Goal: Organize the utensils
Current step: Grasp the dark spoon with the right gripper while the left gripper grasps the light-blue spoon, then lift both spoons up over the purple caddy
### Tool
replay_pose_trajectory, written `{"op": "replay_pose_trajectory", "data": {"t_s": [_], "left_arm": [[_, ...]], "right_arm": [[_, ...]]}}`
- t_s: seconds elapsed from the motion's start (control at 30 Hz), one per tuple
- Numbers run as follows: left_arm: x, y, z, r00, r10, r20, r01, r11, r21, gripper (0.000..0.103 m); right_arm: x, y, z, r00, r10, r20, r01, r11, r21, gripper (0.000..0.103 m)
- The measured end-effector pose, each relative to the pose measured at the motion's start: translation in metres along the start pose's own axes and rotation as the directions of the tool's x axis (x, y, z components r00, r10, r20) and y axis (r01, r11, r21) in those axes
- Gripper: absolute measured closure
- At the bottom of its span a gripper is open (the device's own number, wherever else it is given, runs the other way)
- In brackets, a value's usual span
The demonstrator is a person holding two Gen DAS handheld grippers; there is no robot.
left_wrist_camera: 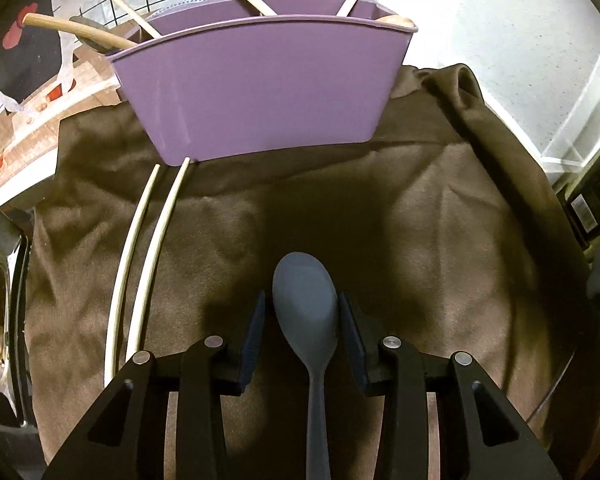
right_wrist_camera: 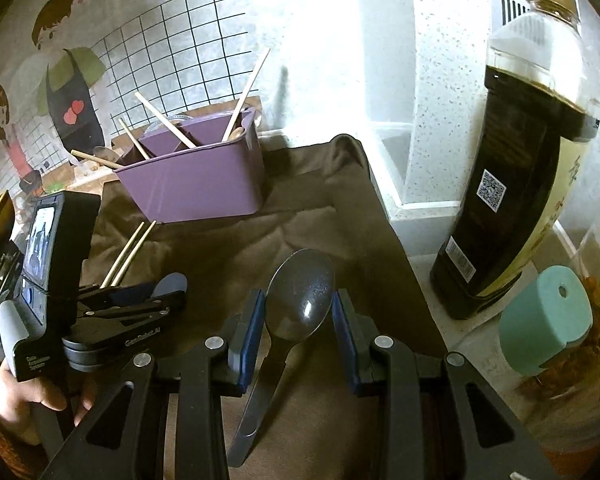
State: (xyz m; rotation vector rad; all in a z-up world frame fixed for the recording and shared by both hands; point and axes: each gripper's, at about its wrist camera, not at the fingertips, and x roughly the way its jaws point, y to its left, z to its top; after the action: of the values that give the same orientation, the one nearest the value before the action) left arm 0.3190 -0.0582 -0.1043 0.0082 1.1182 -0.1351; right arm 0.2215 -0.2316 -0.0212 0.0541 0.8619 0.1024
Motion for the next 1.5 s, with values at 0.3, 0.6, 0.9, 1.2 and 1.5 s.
{"op": "replay_pose_trajectory", "data": {"t_s": [0.3,0.6,0.9,1.2,1.5], "left_arm": [[-0.011,0.003,-0.003,0.999,-0.024,0.048,0.024,1.0,-0.005,0.068],[-0.092,0.036,-0.011,0.95,-0.186,0.25,0.214,0.973,-0.09,0.068],[-0.193,0.063,0.026,0.843,-0.198,0.501,0.276,0.957,-0.086,0.068],[-0.295,0.09,0.118,0.611,-0.106,0.784,0.225,0.973,-0.044,0.068],[-0.225,0.108,0.148,0.645,-0.05,0.762,0.211,0.971,-0.115,0.068]], "right_arm": [[0.001,0.006,0.002,1.0,-0.011,0.004,0.011,1.0,-0.026,0.071],[-0.01,0.022,0.017,0.999,-0.011,0.04,0.014,0.996,-0.087,0.071],[-0.055,0.042,0.087,0.982,0.025,0.186,0.0,0.991,-0.136,0.072],[-0.134,0.083,0.214,0.856,0.002,0.517,0.113,0.975,-0.191,0.072],[-0.06,0.094,0.237,0.88,-0.029,0.474,0.127,0.976,-0.177,0.072]]}}
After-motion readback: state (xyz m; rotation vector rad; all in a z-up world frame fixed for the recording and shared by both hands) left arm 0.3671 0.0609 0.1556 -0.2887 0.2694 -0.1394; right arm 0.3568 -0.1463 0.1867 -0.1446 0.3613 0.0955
